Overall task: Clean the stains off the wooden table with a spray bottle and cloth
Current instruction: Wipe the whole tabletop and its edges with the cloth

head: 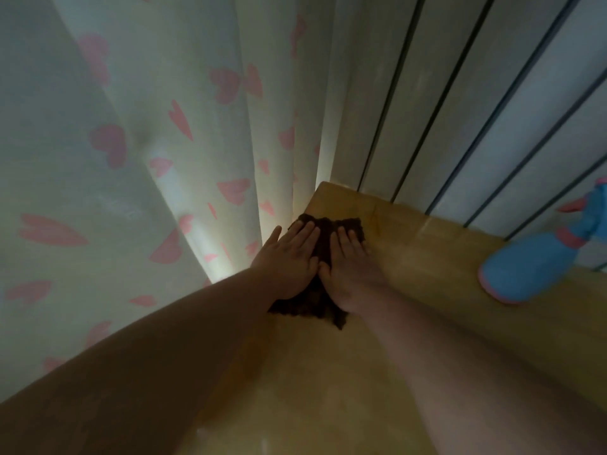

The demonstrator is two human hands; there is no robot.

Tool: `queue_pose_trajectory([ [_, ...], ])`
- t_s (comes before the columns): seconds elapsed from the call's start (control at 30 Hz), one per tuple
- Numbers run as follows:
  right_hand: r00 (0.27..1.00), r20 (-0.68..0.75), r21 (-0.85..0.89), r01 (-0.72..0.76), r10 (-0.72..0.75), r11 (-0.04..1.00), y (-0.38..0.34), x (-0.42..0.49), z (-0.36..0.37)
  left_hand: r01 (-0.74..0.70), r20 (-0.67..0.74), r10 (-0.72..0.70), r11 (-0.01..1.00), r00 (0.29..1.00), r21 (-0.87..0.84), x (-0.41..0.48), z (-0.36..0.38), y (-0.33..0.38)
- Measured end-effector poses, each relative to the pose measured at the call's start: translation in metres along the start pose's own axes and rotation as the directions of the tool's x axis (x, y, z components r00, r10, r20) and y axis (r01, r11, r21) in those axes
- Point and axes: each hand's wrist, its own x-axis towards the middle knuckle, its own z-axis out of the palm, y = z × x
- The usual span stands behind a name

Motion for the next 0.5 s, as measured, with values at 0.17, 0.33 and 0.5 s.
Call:
queue_pose_trajectory([
  [0.17,1.000,0.000,-0.003,0.003,-0.003,1.000,-0.016,-0.034,0.007,0.019,-0.015,-0.019,1.000,1.000,0.019,-0.038,0.006,0.008],
  [0.33,1.000,-0.021,-0.011,-0.009,0.009,1.000,-0.027,-0.056,0.012,0.046,-0.019,-0.046,0.999,0.999,0.017,-0.060,0.012,0.014],
  [0.5,0.998,-0.054,0.000,-0.016,0.016,1.000,-0.022,-0.065,0.014,0.031,-0.009,-0.031,0.998,0.999,0.053,-0.056,0.010,0.019],
])
